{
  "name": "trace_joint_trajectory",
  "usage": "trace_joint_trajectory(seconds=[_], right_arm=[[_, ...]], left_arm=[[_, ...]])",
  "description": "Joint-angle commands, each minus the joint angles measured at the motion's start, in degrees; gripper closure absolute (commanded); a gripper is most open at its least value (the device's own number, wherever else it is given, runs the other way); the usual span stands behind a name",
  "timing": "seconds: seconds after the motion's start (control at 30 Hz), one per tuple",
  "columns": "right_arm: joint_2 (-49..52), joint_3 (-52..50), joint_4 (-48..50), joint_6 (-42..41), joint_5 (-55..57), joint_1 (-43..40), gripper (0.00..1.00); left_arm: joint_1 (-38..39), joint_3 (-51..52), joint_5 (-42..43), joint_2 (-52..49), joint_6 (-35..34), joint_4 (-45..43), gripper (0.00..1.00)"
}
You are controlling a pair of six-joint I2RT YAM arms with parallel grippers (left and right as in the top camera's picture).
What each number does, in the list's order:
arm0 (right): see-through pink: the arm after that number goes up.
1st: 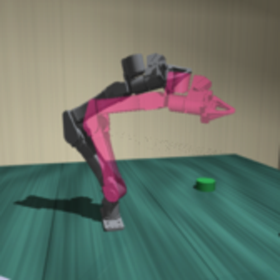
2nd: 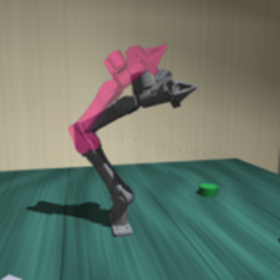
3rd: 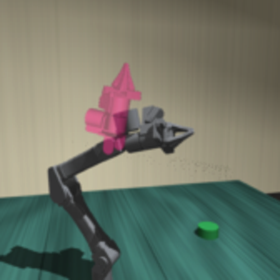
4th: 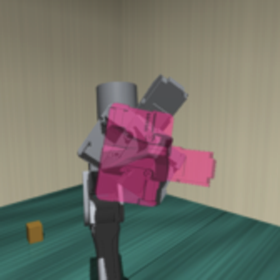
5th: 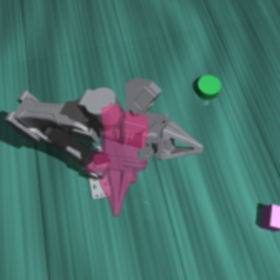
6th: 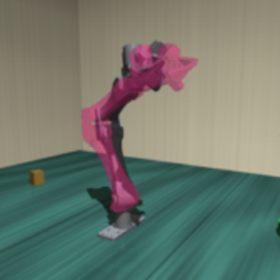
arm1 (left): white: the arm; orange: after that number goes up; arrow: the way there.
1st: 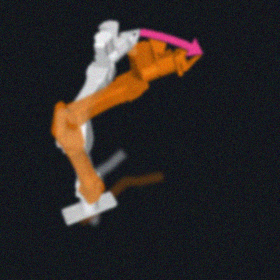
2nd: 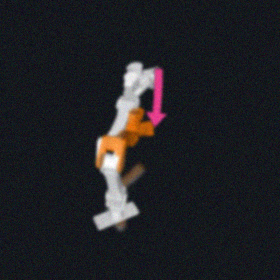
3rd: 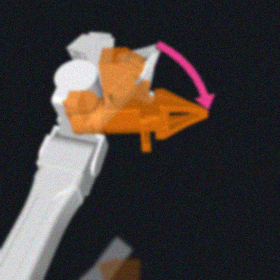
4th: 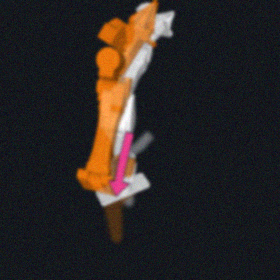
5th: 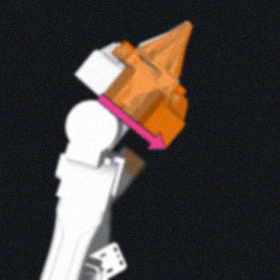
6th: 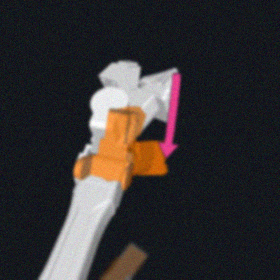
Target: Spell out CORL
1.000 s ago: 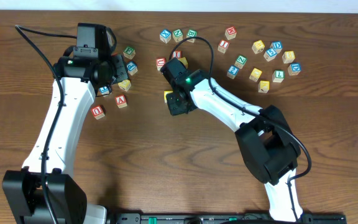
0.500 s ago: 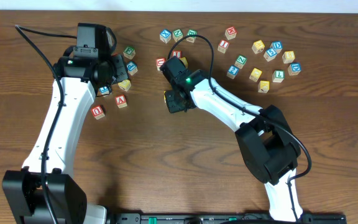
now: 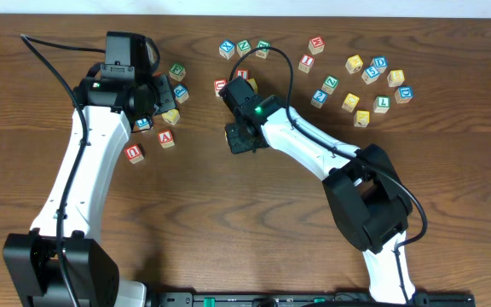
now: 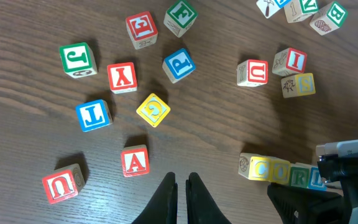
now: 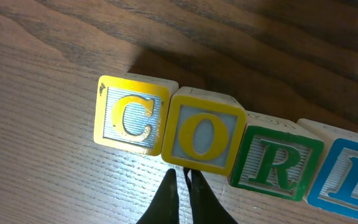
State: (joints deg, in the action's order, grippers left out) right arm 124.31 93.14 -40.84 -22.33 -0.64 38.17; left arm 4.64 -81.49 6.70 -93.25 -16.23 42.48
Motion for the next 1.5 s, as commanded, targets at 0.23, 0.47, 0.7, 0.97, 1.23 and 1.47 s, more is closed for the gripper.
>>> trace_joint_trajectory(seconds=[0.23,0.47,0.7,0.97,1.23,1.47], right_arm=[[-1.20,-0.20,-0.70,0.13,-1.09,0.07,0.99],[-11.04,-0.07,-1.36,-1.11,0.59,-3.28,0.97],[-10.56,-0.15,-6.54,-7.28,4.33,-9.66,0.98],[-3.82,-0.15,-7.85,-8.35,-0.17,-11.61,0.99],[-2.29,-0.15,-7.50,-8.55,-0.44,-11.34,0.99],[-2.29,-0.15,-7.17,-8.92,-1.51,-10.62,0.99]], left_arm=[[-0.13,-0.48,-0.72,-0.42,0.94,0.35,0.92],[-0.13,-0.48,-0.74,-0.42,0.96,0.35,0.92],[-0.13,-0.48,-0.74,-0.42,0.96,0.35,0.92],[-0.13,-0.48,-0.74,-0.42,0.96,0.37,0.92],[-0.13,-0.48,-0.72,-0.42,0.94,0.37,0.92],[-0.13,-0.48,-0.74,-0.42,0.94,0.37,0.92]])
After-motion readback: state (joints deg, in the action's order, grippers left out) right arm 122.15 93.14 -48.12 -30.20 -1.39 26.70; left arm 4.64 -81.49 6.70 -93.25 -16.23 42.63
